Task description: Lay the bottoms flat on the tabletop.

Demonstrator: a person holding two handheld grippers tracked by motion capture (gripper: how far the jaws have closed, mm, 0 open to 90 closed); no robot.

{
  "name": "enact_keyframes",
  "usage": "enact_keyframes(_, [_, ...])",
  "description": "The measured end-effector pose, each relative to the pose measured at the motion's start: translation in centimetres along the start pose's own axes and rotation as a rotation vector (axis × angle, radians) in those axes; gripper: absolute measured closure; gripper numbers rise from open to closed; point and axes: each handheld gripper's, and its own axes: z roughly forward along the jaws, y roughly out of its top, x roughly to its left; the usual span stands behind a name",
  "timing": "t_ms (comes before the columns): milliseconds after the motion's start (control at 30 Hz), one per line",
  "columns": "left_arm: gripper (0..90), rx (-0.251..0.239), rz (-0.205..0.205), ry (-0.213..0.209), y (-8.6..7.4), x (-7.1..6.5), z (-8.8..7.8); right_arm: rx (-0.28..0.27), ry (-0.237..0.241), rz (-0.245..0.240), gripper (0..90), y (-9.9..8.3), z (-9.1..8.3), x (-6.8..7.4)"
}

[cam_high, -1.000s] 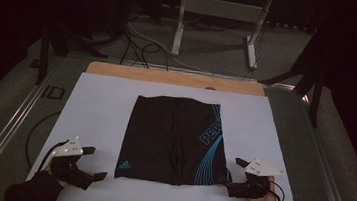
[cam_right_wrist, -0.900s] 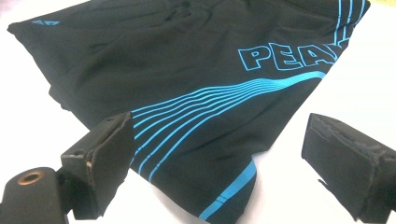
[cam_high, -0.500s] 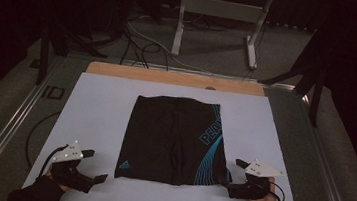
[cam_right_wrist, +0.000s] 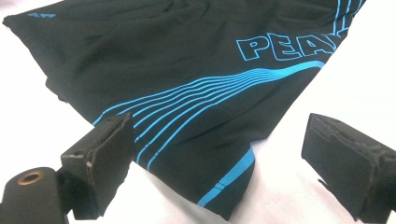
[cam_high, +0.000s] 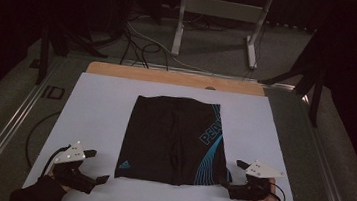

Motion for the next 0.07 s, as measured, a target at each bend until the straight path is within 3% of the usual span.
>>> enact_keyframes(67, [0.3,-0.002,-0.001,0.002,0.00,0.10,0.00,-0.004,0.002,0.000,9.9,-0.03,-0.02,-0.02])
